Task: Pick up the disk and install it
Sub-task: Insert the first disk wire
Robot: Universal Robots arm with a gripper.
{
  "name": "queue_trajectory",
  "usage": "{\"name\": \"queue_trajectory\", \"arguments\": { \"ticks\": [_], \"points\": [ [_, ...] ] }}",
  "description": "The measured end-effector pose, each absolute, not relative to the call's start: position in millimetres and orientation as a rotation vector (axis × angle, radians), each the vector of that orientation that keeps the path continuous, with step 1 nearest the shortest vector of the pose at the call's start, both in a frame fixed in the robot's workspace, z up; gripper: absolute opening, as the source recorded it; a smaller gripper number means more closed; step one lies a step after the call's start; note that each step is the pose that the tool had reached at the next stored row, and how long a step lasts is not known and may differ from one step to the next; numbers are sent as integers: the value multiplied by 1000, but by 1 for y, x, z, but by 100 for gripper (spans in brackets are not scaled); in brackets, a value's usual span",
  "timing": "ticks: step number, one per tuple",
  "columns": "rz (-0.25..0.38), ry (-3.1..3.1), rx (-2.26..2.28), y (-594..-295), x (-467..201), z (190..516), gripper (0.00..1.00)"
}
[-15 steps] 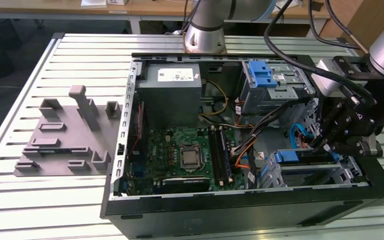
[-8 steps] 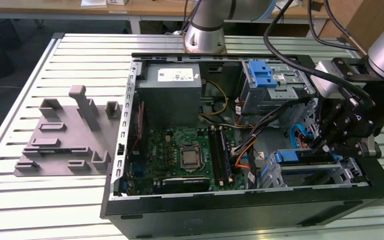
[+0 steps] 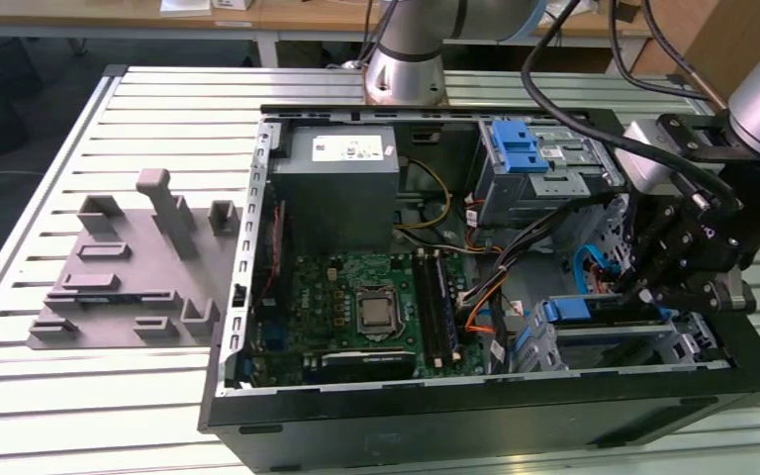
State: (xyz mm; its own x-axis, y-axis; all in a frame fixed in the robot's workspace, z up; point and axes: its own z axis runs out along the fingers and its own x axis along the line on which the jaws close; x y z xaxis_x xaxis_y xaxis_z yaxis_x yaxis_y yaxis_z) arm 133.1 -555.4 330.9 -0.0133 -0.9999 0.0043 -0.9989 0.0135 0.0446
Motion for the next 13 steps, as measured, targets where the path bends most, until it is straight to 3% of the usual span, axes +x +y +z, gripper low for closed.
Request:
{"name": "queue_trajectory", "arguments": {
  "ticks": [1, 6, 7, 9, 13],
  "points": [
    [-44, -2211, 2181, -555, 133, 333, 24],
    [-48, -2209, 2180, -555, 134, 339, 24],
    [-49, -2209, 2179, -555, 134, 339, 23],
    [-51, -2208, 2179, -555, 134, 340, 11],
    [-52, -2207, 2178, -555, 134, 342, 11]
  ]
}}
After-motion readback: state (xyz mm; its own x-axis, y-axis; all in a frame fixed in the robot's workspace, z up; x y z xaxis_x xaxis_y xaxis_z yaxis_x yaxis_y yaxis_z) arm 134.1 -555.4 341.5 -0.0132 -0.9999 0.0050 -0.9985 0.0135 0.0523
